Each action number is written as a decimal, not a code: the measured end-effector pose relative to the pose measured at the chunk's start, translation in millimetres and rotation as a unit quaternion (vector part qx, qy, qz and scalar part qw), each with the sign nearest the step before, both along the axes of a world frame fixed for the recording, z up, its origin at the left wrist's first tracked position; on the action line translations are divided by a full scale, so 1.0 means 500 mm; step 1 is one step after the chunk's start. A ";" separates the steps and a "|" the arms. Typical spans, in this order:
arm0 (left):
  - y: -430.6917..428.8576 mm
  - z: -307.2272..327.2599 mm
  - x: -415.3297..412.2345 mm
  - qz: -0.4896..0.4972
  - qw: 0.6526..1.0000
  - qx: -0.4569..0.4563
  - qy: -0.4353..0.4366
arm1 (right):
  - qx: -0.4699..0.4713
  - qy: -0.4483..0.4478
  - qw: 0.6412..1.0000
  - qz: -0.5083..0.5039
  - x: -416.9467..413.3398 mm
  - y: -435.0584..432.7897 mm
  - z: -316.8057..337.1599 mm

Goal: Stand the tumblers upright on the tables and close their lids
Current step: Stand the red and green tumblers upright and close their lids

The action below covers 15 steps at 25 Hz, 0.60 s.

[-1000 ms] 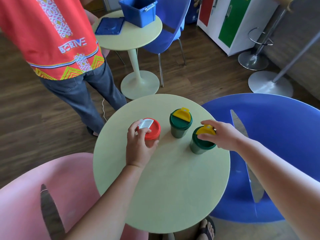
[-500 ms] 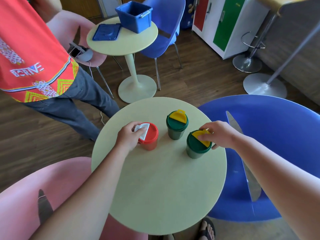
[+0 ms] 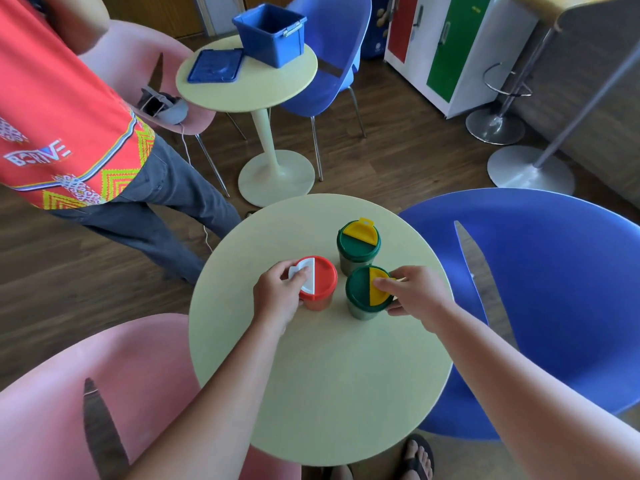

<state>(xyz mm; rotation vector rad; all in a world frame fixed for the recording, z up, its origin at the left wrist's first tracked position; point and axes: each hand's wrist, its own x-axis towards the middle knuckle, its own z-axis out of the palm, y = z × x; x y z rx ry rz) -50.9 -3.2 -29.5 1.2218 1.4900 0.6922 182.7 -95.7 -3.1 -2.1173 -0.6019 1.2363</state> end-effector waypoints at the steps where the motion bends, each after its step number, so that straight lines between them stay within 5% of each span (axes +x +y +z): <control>1: -0.007 -0.002 0.003 0.000 1.000 0.006 0.005 | -0.002 0.003 1.000 -0.002 -0.009 0.003 0.001; 7: -0.022 -0.013 0.003 -0.008 0.999 0.023 0.040 | -0.037 -0.018 0.998 0.045 -0.025 0.003 0.022; 12: -0.017 -0.010 0.006 -0.018 0.997 0.018 0.066 | 0.009 -0.261 0.954 0.147 0.039 0.082 0.068; 15: -0.016 -0.006 0.008 -0.017 0.997 0.012 0.072 | 0.052 -0.273 0.923 0.266 0.058 0.169 0.078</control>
